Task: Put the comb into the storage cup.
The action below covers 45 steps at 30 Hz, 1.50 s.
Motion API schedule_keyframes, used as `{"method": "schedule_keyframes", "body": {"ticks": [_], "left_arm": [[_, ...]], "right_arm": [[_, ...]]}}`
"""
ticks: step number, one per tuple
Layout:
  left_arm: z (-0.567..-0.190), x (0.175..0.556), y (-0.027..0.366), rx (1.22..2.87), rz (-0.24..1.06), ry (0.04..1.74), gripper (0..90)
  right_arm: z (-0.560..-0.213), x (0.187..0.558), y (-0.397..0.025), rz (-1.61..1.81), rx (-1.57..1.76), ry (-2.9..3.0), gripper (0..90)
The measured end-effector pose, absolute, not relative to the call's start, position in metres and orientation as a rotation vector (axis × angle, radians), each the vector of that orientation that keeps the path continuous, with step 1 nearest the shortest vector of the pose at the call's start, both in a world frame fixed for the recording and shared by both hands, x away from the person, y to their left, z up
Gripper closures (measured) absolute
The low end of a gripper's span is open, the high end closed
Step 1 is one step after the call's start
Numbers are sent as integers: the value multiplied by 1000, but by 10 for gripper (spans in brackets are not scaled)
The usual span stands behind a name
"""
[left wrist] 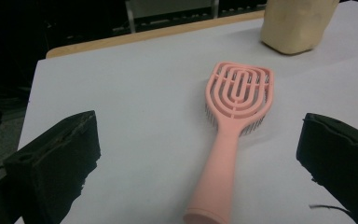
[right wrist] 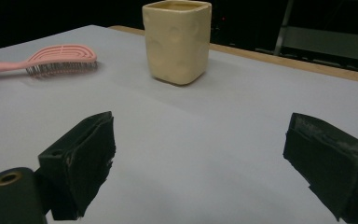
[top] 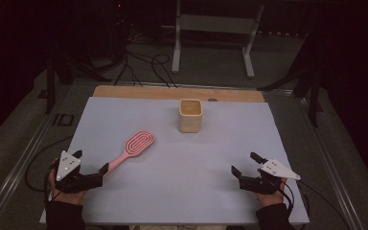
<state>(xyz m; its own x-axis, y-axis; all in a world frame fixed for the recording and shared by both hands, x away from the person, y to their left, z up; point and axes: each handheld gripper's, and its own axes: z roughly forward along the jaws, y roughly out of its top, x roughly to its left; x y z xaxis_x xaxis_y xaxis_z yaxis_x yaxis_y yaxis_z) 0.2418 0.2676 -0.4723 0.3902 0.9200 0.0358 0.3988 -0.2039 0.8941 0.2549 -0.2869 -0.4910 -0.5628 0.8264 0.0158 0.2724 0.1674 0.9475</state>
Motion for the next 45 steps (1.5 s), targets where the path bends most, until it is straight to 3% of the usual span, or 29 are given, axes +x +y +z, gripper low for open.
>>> {"method": "schedule_keyframes", "body": {"ticks": [11, 24, 45], "left_arm": [[-473, 263, 263, 1928, 692, 1290, 2], [-466, 271, 263, 1973, 651, 1270, 1], [-454, 307, 237, 2222, 545, 1273, 2]], "right_arm": [[-493, 257, -286, 1407, 1042, 1940, 86], [-493, 256, -285, 1409, 1048, 1935, 87], [-492, 256, -285, 1399, 1069, 1924, 88]]}}
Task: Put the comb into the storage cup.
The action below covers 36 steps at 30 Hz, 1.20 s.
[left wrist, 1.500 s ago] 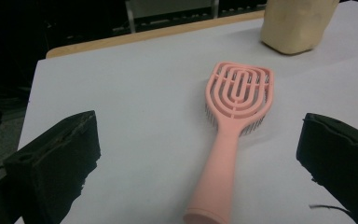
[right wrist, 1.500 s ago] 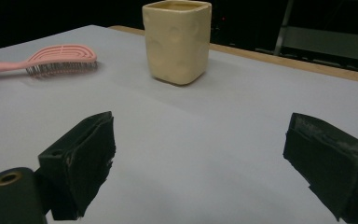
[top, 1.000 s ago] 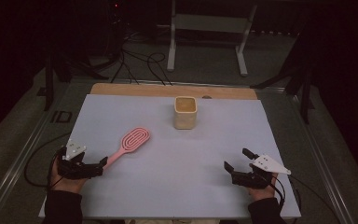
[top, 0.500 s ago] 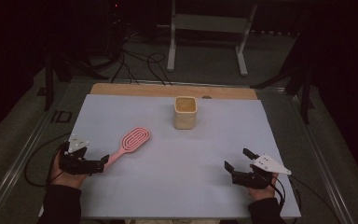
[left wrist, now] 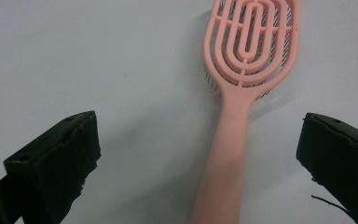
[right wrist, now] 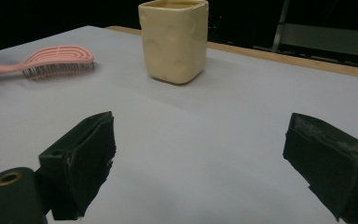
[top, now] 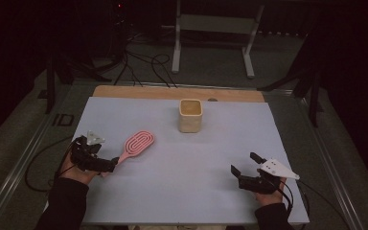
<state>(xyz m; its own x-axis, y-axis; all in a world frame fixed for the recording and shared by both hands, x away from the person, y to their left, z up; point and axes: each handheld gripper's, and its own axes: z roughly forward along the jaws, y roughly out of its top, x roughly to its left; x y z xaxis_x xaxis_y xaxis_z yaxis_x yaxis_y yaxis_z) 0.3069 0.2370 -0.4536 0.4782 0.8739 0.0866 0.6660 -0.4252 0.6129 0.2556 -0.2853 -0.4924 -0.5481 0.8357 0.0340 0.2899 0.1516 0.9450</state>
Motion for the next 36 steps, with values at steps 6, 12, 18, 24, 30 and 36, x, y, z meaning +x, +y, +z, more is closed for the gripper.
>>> {"method": "schedule_keyframes", "body": {"ticks": [6, 12, 18, 24, 30, 36], "left_arm": [[-454, 314, 231, 2270, 530, 1256, 11], [-457, 320, 225, 2296, 505, 1259, 14], [-460, 323, 223, 2315, 487, 1264, 1], [-461, 326, 223, 2328, 496, 1262, 0], [-463, 330, 220, 2340, 494, 1239, 0], [-467, 335, 215, 2365, 482, 1232, 0]], "right_arm": [[-492, 256, -284, 1397, 1066, 1928, 88], [-492, 257, -285, 1405, 1067, 1922, 88], [-491, 258, -284, 1407, 1068, 1922, 88], [-491, 258, -283, 1406, 1063, 1924, 88], [-491, 259, -283, 1407, 1067, 1926, 88], [-492, 259, -282, 1401, 1062, 1928, 88]]}}
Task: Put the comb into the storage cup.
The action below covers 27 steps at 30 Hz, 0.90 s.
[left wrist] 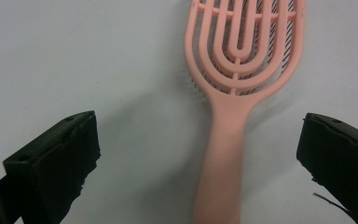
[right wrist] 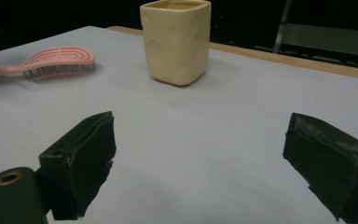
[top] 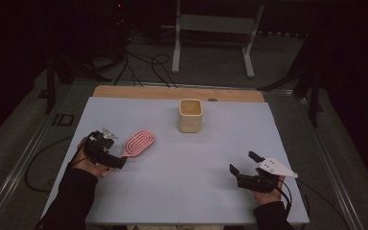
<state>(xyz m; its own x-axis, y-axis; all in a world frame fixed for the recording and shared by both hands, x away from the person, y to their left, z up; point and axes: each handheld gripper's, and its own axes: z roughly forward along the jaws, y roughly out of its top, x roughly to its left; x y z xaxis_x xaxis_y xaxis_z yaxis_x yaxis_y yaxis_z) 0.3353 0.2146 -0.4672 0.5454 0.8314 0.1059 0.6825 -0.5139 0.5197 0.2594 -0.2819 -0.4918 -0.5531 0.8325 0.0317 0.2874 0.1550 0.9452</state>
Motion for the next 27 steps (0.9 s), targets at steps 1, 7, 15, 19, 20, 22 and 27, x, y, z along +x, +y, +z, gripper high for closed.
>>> {"method": "schedule_keyframes", "body": {"ticks": [1, 7, 15, 19, 20, 22, 27], "left_arm": [[-468, 336, 214, 2370, 480, 1232, 0], [-470, 340, 210, 2393, 469, 1231, 1], [-476, 348, 202, 2445, 428, 1224, 1], [-479, 352, 199, 2471, 393, 1219, 1], [-479, 353, 199, 2473, 379, 1221, 1], [-481, 355, 200, 2482, 352, 1219, 1], [-484, 357, 198, 2531, 306, 1219, 1]], "right_arm": [[-492, 259, -282, 1399, 1063, 1929, 88], [-492, 259, -282, 1401, 1065, 1926, 88], [-492, 259, -282, 1402, 1065, 1926, 88], [-492, 260, -282, 1404, 1068, 1929, 88], [-492, 260, -282, 1401, 1065, 1931, 88], [-492, 260, -282, 1400, 1066, 1935, 88], [-493, 261, -282, 1403, 1069, 1937, 88]]}}
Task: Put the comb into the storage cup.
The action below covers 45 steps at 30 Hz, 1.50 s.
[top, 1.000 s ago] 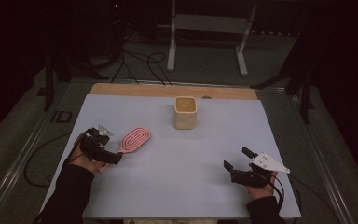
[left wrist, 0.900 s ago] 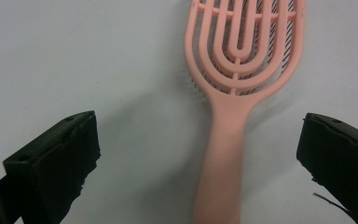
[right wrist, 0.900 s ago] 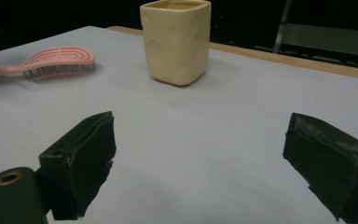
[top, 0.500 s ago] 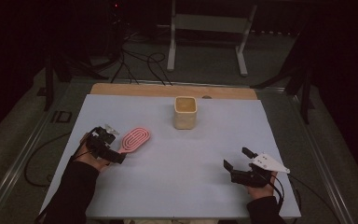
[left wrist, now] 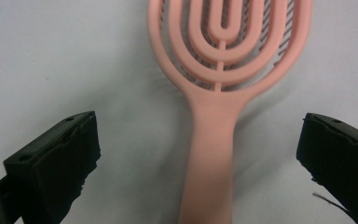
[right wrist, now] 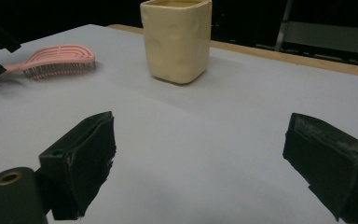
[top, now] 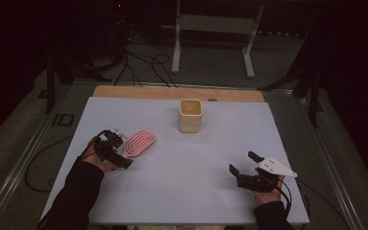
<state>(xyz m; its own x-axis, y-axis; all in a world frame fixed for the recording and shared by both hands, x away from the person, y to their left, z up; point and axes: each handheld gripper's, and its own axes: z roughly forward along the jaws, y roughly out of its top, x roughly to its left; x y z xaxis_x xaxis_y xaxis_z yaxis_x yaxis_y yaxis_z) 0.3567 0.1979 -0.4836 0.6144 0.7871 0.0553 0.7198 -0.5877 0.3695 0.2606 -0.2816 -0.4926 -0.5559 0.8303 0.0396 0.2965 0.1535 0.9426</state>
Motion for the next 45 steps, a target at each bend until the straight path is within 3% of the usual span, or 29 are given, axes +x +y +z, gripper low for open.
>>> {"method": "schedule_keyframes", "body": {"ticks": [4, 8, 9, 13, 14, 21, 31, 45], "left_arm": [[-484, 358, 196, 2555, 293, 1207, 31], [-485, 359, 196, 2552, 306, 1199, 123], [-486, 359, 196, 2561, 297, 1197, 200], [-487, 360, 196, 2568, 273, 1194, 299], [-487, 361, 196, 2566, 257, 1194, 386], [-489, 364, 193, 2597, 186, 1197, 573], [-490, 370, 194, 2596, 136, 1237, 682], [-489, 370, 193, 2592, 145, 1247, 698]], "right_arm": [[-493, 261, -281, 1396, 1069, 1941, 88], [-493, 261, -281, 1395, 1071, 1944, 88], [-493, 261, -282, 1394, 1070, 1946, 88], [-493, 261, -281, 1392, 1067, 1950, 88], [-493, 262, -281, 1392, 1067, 1950, 88], [-493, 261, -281, 1393, 1067, 1953, 88], [-493, 261, -281, 1397, 1067, 1954, 88], [-493, 262, -282, 1394, 1065, 1954, 88]]}}
